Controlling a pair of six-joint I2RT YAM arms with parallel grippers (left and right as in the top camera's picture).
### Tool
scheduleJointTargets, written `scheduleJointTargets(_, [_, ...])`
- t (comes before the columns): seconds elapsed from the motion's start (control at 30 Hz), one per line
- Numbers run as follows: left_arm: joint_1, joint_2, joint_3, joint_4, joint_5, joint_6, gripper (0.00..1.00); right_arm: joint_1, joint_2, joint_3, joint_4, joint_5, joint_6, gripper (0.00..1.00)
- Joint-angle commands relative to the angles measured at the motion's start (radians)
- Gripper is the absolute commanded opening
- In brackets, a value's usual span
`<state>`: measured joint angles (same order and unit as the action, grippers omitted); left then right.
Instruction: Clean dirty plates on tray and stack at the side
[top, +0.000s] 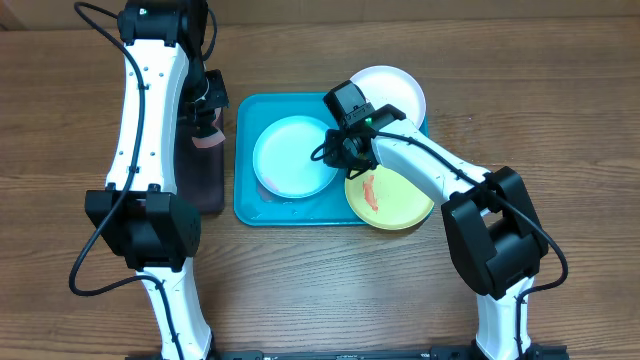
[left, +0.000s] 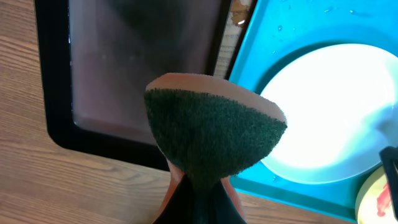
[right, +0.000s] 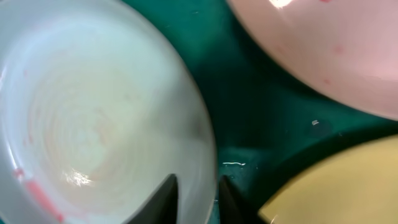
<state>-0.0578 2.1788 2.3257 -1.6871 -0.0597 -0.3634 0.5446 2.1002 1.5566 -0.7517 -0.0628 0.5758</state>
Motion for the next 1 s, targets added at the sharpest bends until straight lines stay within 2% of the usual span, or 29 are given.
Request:
scheduleJointTargets(0.0, [-0.004,-0.002,0.015,-0.003,0.008,0.012,0.04,-0.008,-0.011,0.025,-0.006,-0.046,-0.009,0.36])
scheduleJointTargets(0.17, [-0.005,-0.002,0.015,-0.002,0.009,0.008,0.04,-0.030,-0.017,0.119,-0.040,-0.069,-0.116,0.47])
scheduleJointTargets(0.37, [-0.005,-0.002,0.015,0.000,0.009,0.008,0.04,-0.047,0.003,0.131,-0.013,-0.070,-0.526,0.52])
scheduleJointTargets(0.47, [-0.005,-0.002,0.015,0.001,0.009,0.007,0.04,-0.047,0.038,0.131,-0.015,-0.070,-0.673,0.55])
scheduleJointTargets(0.57, [-0.005,-0.002,0.015,0.000,0.009,0.004,0.04,-0.047,0.069,0.132,-0.009,-0.071,-0.716,0.52])
scheduleJointTargets(0.97, [-0.005,-0.002,0.015,0.001,0.009,0.004,0.04,-0.049,0.117,0.131,0.056,-0.069,-0.701,0.46])
